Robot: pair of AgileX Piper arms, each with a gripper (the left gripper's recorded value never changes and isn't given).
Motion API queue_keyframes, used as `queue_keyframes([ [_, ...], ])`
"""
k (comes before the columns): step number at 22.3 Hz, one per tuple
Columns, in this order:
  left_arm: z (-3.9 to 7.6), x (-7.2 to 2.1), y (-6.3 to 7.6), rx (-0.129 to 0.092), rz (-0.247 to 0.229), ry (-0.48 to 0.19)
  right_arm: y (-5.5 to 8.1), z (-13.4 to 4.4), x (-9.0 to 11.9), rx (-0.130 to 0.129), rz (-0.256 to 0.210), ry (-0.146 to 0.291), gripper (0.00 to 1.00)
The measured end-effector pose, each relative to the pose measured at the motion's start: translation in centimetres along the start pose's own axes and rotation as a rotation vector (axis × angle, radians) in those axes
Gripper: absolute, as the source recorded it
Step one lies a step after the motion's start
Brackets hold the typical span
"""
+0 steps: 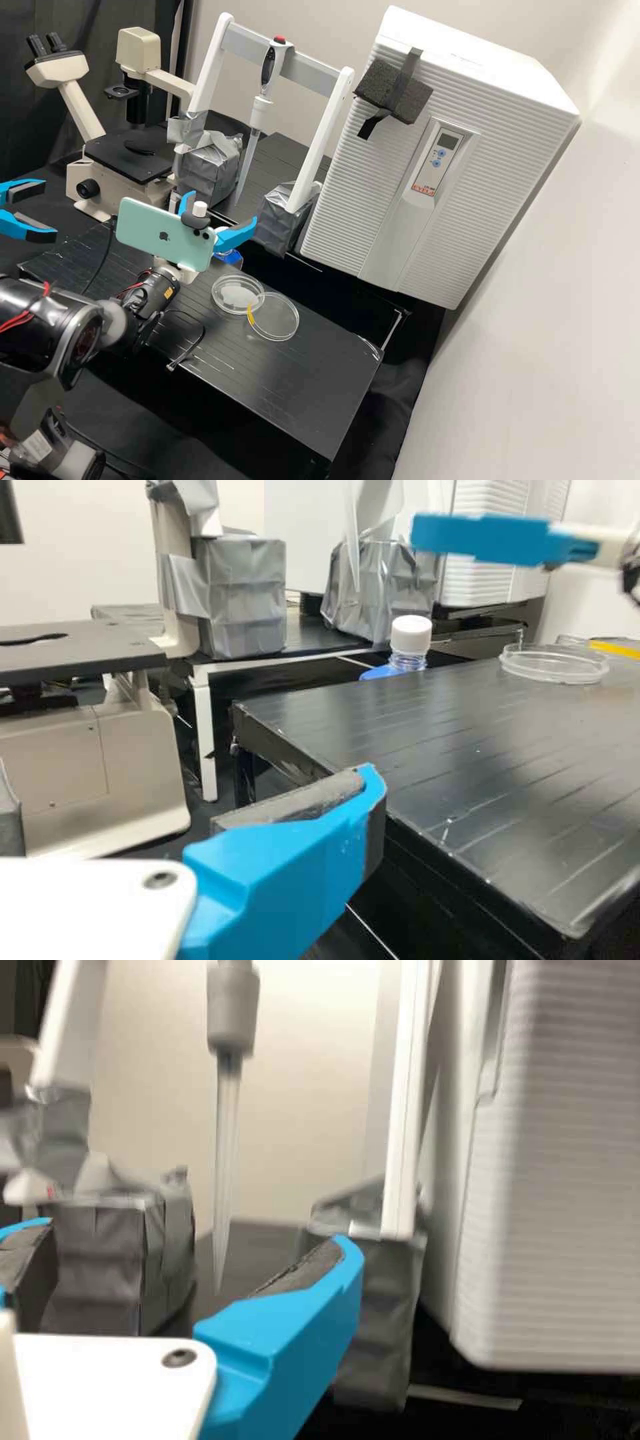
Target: Close the bottle
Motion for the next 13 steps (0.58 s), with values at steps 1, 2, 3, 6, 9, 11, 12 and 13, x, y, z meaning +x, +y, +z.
queue_keyframes([
  [1, 0.0, 0.01, 0.0, 0.009, 0.004, 0.005, 0.1, -0.3, -0.4, -0.007, 0.025, -0.002, 1.0],
  [2, 0.0, 0.05, 0.1, 0.024, 0.009, 0.009, 0.1, -0.6, -0.8, -0.017, 0.048, -0.006, 1.0],
  [3, 0.0, 0.08, 0.1, 0.04, 0.011, 0.011, 0.0, -0.8, -1.2, -0.019, 0.059, -0.012, 1.0],
  [6, 0.3, 0.05, -0.1, 0.07, 0.021, 0.026, -0.2, -1.2, -2.1, -0.029, 0.057, -0.025, 1.0],
  [9, 0.6, 0.06, 0.1, 0.127, 0.048, 0.043, -0.1, -1.3, -2.9, -0.031, 0.054, -0.014, 1.0],
  [11, 0.4, 0.02, 0.3, 0.153, 0.07, 0.082, -0.1, -1.2, -3.1, -0.032, 0.051, -0.016, 1.0],
  [12, 0.3, 0.02, 0.3, 0.151, 0.074, 0.091, -0.1, -1.2, -3.2, -0.033, 0.05, -0.017, 1.0],
  [13, 0.2, -0.09, 0.3, 0.141, 0.077, 0.107, -0.1, -1.1, -3.3, -0.033, 0.05, -0.018, 1.0],
])
